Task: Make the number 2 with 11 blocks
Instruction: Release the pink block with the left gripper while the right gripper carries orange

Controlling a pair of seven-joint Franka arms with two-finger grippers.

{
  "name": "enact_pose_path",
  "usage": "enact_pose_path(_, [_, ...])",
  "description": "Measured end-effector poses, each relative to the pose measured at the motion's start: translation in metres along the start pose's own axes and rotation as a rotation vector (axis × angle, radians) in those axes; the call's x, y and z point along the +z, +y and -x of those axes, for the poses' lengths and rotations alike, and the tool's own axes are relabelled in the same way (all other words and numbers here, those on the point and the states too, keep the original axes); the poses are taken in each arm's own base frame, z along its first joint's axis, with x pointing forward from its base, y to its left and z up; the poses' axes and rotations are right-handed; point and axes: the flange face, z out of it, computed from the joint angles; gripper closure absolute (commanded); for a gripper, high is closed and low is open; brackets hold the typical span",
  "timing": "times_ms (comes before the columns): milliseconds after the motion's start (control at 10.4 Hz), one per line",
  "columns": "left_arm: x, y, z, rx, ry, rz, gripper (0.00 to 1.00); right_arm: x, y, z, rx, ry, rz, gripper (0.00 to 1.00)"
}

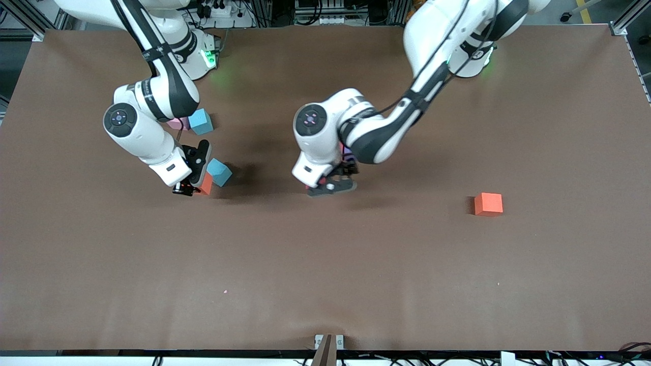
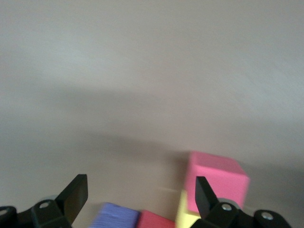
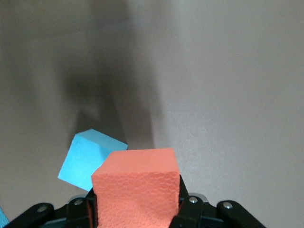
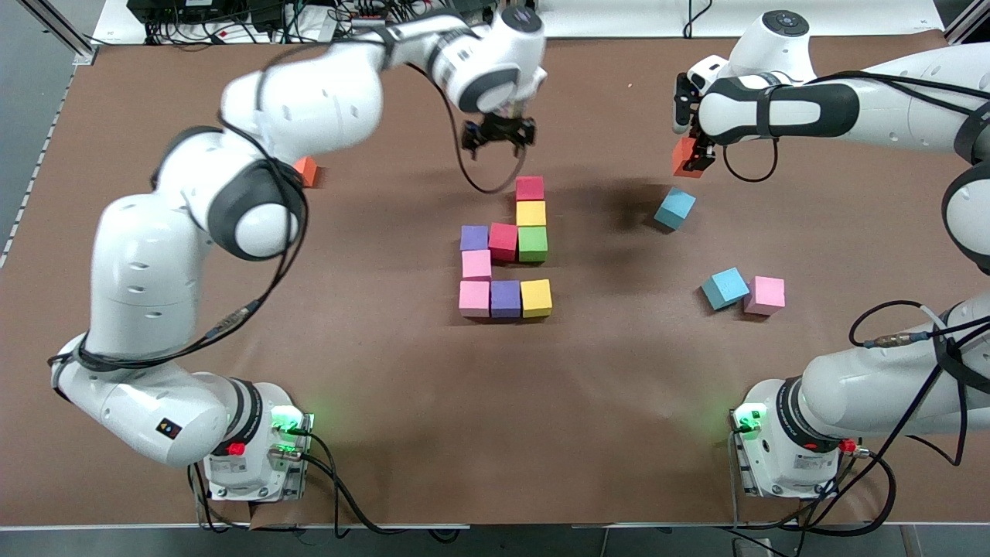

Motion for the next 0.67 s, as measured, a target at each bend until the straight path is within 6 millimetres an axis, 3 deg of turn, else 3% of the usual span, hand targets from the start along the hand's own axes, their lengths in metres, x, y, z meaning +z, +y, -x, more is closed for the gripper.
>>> enact_pose_path(192, [-0.023,-0.062,-0.043,-0.089,0.010,-0.020,0.00,-0.008,0.001,-0.019,-0.018,0.018,0.017,0.63])
enact_pose_path(289, [-0.035,-0.096,-0.061,-0.138,0.017,-0.028,0.00,-0.016,0.001,-0.045,-0.026,0.033,0.034,0.63])
enact_pose_path(481, [-0.049,-0.163,-0.098,-0.246,0.008,-0.028,0.00,-0.023,-0.006,-0.115,-0.019,0.075,0.050,0.63])
enact_pose_path(673, [-0.041,-0.216,-0.130,-0.291,-0.011,-0.038,0.00,-0.016,-0.011,-0.175,-0.008,0.115,0.043,0.63])
